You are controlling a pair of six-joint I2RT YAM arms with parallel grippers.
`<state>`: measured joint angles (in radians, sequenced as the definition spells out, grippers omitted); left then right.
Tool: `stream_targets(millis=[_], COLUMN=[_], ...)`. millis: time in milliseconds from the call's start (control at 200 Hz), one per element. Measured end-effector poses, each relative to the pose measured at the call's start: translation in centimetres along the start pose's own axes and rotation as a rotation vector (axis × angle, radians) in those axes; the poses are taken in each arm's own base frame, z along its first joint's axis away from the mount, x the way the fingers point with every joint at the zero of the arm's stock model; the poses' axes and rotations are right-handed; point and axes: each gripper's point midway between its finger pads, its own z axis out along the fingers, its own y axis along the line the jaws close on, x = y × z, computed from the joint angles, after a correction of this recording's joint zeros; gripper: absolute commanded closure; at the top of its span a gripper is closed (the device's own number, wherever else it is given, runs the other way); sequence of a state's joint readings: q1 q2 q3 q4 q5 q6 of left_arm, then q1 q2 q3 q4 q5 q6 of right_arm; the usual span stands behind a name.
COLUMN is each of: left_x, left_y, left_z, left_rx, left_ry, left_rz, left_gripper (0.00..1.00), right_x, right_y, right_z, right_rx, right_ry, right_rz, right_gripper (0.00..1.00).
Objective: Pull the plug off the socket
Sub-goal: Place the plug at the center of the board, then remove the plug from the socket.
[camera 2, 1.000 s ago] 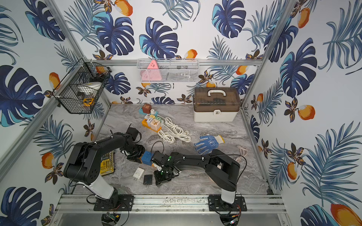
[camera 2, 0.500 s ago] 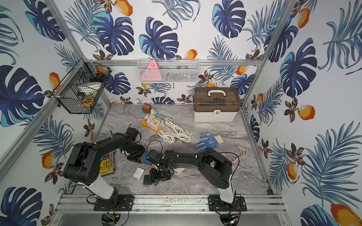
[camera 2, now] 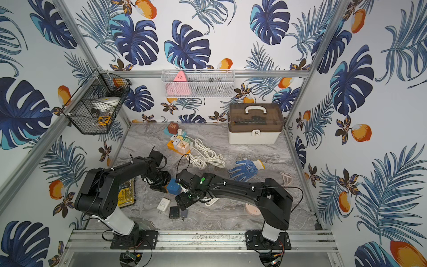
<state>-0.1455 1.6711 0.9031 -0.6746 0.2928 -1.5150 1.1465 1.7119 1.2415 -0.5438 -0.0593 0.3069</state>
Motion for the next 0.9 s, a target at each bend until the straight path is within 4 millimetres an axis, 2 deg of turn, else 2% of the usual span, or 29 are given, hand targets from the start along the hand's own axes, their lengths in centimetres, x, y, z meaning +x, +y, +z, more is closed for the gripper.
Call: stream_targets(millis=[65,170,320,505,605,776,901], left_x=[0.1,0.1,0.1,0.1,0.2,0.1,0.2], left_y=[-0.1,-0.1,0.0,-0.1,-0.1,-0.1,-0.1], left_z=[0.0,0.0,0.0,-0.1,-0.1,-0.1,-0.1], left_rx=[0.0,-0.009,-0.013,-0.006,-0.005,-0.007,-0.008], left_ry=[0.005,0.007,0.007,0.007,0.007,0.007,0.007], left_rz=[0.0,-0.003,-0.004,-0.003,0.0,-0.001,-0.001], left_gripper=[1.0,1.0,1.0,1.0,1.0,1.0,1.0], right_x=[-0.9,-2.2,-4.2,-5.2,-6.5,-7.2,-8.0], right_y=[-0.3,0.3,0.5,-1.1,-0.5,-0.8,-0.9], right_z=[0.5,1.7,3.6,6.1,6.3,6.2,6.2], right_rx=[0.008,-0.001,0.018,0.073,0.057,0.041,0.022], right_ry=[-0.048,-0.105,-0.155,-0.134,-0.164,-0.187,-0.2], right_rz=[-0.111,-0.295,-0.458,-0.484,-0.488,-0.472,-0.461], right_gripper=[0.09,0.08,0.08,0.1,0.11,0.11,0.18])
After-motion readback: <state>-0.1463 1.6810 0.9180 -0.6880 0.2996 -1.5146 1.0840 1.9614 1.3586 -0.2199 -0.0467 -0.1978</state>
